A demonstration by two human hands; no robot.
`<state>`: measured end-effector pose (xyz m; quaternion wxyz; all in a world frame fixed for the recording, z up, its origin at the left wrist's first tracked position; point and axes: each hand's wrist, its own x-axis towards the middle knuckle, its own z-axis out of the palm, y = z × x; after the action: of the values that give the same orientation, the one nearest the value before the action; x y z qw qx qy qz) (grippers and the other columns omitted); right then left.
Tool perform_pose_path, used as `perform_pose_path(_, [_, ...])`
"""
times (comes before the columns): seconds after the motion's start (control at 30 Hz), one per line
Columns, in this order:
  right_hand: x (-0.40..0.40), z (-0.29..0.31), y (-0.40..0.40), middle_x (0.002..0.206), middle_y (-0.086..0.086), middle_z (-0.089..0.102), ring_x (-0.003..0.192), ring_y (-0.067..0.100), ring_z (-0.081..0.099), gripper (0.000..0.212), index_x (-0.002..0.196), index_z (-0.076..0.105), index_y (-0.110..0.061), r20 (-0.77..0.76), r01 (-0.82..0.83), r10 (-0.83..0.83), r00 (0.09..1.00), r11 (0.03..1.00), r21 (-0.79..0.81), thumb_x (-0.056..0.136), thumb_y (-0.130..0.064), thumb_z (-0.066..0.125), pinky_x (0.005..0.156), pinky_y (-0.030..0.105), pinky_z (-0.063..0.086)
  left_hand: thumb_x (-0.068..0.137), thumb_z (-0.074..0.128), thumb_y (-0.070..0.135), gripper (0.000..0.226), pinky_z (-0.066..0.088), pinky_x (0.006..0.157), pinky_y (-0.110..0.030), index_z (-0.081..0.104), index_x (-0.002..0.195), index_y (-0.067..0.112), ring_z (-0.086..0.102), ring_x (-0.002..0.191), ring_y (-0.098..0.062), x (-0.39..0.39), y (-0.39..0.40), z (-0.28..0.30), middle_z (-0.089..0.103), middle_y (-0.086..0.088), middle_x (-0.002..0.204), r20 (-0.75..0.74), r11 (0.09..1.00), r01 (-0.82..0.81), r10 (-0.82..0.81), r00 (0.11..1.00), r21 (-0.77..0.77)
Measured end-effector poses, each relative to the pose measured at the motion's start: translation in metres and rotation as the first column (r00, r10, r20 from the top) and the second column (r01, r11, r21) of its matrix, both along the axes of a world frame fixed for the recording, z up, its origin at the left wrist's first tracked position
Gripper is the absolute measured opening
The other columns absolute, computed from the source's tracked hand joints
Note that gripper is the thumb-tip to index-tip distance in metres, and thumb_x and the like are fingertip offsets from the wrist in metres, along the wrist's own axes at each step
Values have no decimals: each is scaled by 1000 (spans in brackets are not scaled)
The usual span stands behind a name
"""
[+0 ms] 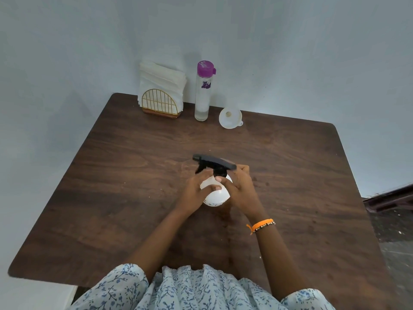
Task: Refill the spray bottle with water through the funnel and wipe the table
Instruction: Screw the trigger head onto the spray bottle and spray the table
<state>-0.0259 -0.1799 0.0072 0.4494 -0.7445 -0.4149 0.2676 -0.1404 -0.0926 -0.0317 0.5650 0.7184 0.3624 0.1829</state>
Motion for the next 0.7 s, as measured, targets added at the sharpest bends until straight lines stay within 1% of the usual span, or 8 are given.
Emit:
perform_pose_path(0.03, [1,1,-1,112,2,52,113,15,35,29,113,51,-45,-18,-20,20,1000,1000,-1,86,-36,58,98,32,36,67,64,49,55,51,81,-20,62,115,22,59,105,-9,0,1,-1,63,7,116,0,1000,9,-9,1000,0])
perform_pose_path(0.1, [2,5,-2,112,-5,52,113,16,35,30,113,48,-41,-8,-66,66,998,998,3,89,-26,55,96,31,35,67,62,50,55,51,81,-22,63,115,23,59,106,-11,0,1,1,63,5,118,11,1000,16,-16,1000,-8])
perform_pose_path(0.17, [2,7,-3,107,-12,51,110,16,35,23,110,49,-34,-11,-82,82,997,997,2,91,-22,54,92,29,35,67,62,49,53,50,80,-21,64,114,23,59,106,-11,1,2,1,64,5,116,25,1000,24,-24,999,-6])
perform_pose_path(0.3, [4,9,-4,102,-21,56,107,13,38,19,103,59,-28,11,-72,71,997,996,46,88,-17,61,86,17,34,66,63,48,50,52,85,-30,66,110,24,59,107,-13,1,2,-2,65,5,114,28,1000,25,-25,999,-5])
perform_pose_path(0.37, [2,9,-4,98,-20,60,103,3,40,19,96,64,-24,13,8,-9,1000,998,68,81,-12,69,80,7,32,66,64,45,46,50,85,-27,66,108,24,58,106,-13,2,2,-2,65,6,112,36,1000,22,-21,999,-1])
perform_pose_path(0.47, [-9,8,0,98,-4,59,96,-9,46,26,86,64,-20,-111,215,-203,973,970,111,70,-6,78,75,0,33,72,66,33,38,45,84,-18,64,108,24,57,106,-12,3,0,1,63,8,111,42,999,23,-24,999,29])
perform_pose_path(0.57, [-18,10,3,96,-8,52,96,1,52,38,77,55,-32,-129,303,-285,950,942,145,64,-9,82,75,2,37,81,65,12,30,42,78,-13,63,109,23,55,100,-10,2,-1,3,59,13,106,28,998,19,-21,999,63])
perform_pose_path(0.7, [-20,8,4,97,-11,53,100,14,55,37,80,54,-30,-130,299,-282,950,945,134,64,-15,83,82,20,43,82,61,6,33,42,75,-11,64,113,17,57,99,-10,0,0,3,60,11,107,7,996,26,-27,1000,84])
